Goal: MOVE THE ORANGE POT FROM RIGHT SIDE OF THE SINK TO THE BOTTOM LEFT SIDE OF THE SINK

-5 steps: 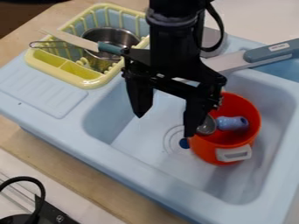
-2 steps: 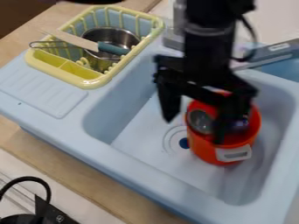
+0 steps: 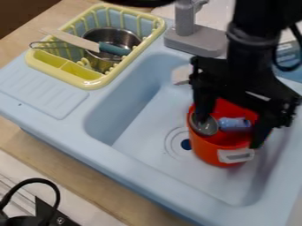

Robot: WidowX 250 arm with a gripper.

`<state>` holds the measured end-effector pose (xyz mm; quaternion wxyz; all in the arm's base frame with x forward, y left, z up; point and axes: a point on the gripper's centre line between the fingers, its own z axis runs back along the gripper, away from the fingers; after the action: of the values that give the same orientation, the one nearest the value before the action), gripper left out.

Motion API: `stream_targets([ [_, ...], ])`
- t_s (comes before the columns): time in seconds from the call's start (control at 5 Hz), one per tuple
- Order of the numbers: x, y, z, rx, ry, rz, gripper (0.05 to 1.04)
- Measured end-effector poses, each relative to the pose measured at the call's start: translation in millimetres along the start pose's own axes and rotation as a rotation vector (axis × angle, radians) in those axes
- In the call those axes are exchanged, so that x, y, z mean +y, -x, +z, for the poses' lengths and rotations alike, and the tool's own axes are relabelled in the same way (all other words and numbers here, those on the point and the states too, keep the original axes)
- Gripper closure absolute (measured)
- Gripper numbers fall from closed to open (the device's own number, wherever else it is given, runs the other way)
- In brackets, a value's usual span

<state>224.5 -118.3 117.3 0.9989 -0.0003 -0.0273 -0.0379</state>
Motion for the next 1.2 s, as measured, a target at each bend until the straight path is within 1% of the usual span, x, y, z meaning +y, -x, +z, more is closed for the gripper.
stream_targets([
  [0.2, -4.7, -5.5, -5.8, 0.006, -0.013, 0.223, 0.083],
  [0.4, -7.1, -11.1, -11.2, 0.015, 0.033, 0.346, 0.083],
  [0.6, -2.6, -19.3, -19.6, 0.019, 0.032, 0.44, 0.083],
  [0.8, 1.7, -28.2, -20.1, -0.016, 0.048, 0.492, 0.083],
  [1.0, -2.3, -41.5, -20.0, -0.051, 0.068, 0.553, 0.083],
  [1.2, -4.2, -50.6, -22.1, -0.068, 0.072, 0.606, 0.083],
])
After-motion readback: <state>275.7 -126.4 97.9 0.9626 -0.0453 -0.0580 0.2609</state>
